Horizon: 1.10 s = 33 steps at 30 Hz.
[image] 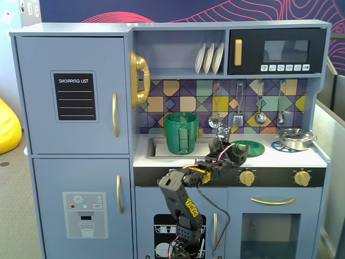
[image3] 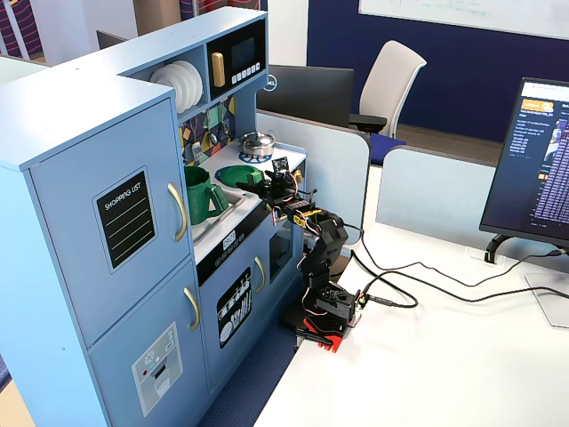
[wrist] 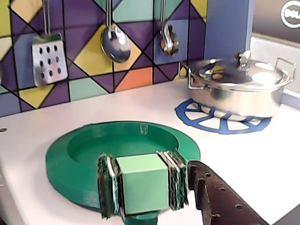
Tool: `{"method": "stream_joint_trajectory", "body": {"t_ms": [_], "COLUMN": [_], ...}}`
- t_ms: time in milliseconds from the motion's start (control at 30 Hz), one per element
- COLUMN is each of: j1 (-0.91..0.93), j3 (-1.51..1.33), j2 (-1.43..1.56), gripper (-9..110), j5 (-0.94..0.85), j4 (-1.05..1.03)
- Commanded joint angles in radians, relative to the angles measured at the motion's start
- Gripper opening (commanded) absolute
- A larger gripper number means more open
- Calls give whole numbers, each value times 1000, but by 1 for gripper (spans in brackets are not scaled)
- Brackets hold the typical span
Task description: Take off the lid from the green recipient and place it on the counter
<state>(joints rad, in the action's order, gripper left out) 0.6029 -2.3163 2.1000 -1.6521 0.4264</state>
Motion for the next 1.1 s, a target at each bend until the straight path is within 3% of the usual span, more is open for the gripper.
{"method": "stream_joint_trajectory", "body": {"t_ms": [0,400,767,1067], "j1": [-5,-46,-207,-360], "j3": [-57,-331,-365,-382], "j2": [190,568,690,753], "gripper": [47,37,0,0], "j5": [-21,18,3,-29], "j4": [-34,-259,-437,-626]}}
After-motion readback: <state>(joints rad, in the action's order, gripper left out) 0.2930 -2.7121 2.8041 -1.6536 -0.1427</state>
